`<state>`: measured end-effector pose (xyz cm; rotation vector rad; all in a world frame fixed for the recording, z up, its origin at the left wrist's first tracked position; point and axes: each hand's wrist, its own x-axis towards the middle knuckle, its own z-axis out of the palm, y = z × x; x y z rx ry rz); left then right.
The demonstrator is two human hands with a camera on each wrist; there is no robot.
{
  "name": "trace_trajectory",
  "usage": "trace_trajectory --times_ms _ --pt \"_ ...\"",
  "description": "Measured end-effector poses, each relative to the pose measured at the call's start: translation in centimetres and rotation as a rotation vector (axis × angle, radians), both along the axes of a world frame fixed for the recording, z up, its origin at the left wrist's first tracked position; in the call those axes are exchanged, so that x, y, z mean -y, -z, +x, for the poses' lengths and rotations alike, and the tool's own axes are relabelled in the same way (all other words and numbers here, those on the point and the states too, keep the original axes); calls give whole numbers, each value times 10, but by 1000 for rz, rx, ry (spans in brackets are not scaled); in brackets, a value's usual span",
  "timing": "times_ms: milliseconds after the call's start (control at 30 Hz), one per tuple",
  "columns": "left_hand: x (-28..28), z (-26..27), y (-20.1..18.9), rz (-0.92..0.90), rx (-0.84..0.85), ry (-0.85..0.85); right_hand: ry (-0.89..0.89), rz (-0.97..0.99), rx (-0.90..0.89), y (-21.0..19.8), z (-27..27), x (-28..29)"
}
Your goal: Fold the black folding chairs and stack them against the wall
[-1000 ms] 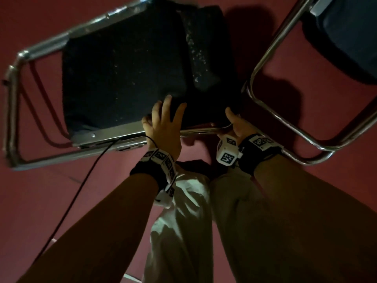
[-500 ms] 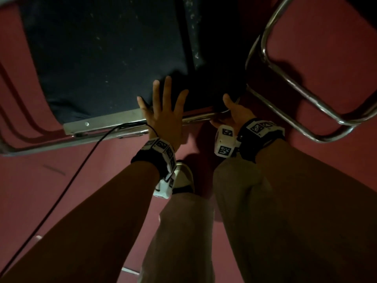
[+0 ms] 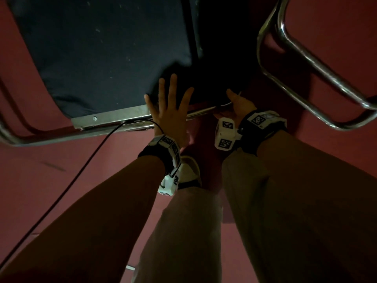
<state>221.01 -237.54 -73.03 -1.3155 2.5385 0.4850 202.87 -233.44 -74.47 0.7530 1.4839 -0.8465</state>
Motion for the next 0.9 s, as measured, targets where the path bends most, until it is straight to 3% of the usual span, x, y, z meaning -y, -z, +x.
trace_trajectory --times_ms 300,433,533,700,900 --pt "8 -8 -34 240 319 48 -30 -17 7 -11 3 -16" --pt "22 -18 -54 294 364 45 -41 -46 1 -41 4 -17" --pt "33 -24 -88 328 341 -61 -57 -66 32 -82 -6 -9" --pt "61 -36 -219 312 199 -195 48 -120 27 -204 -16 20" --pt "115 -39 -419 295 -227 -574 98 -296 -65 -410 -27 60"
